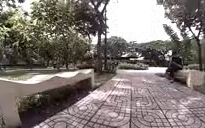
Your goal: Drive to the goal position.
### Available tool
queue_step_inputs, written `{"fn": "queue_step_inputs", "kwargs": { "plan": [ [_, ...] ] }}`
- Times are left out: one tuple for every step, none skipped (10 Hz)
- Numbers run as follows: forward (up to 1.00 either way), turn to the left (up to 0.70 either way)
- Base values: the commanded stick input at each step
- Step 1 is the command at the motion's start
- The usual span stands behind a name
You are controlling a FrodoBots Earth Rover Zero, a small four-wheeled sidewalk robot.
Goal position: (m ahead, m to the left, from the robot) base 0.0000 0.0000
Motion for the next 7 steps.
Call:
{"fn": "queue_step_inputs", "kwargs": {
  "plan": [
    [0.00, 0.00],
    [0.00, 0.00],
    [0.00, 0.00],
    [0.00, 0.00],
    [0.11, -0.04],
    [0.70, -0.27],
    [0.70, -0.27]
  ]
}}
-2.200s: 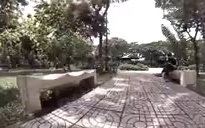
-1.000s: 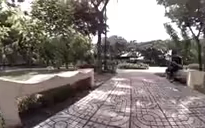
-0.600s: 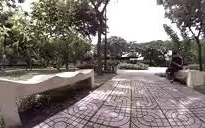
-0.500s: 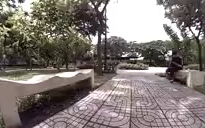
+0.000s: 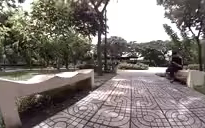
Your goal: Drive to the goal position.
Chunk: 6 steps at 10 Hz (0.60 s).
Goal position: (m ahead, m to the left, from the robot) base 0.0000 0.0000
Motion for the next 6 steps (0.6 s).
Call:
{"fn": "queue_step_inputs", "kwargs": {
  "plan": [
    [0.39, -0.15],
    [0.00, 0.00],
    [0.00, 0.00],
    [0.00, 0.00],
    [0.00, 0.00],
    [0.00, 0.00]
  ]
}}
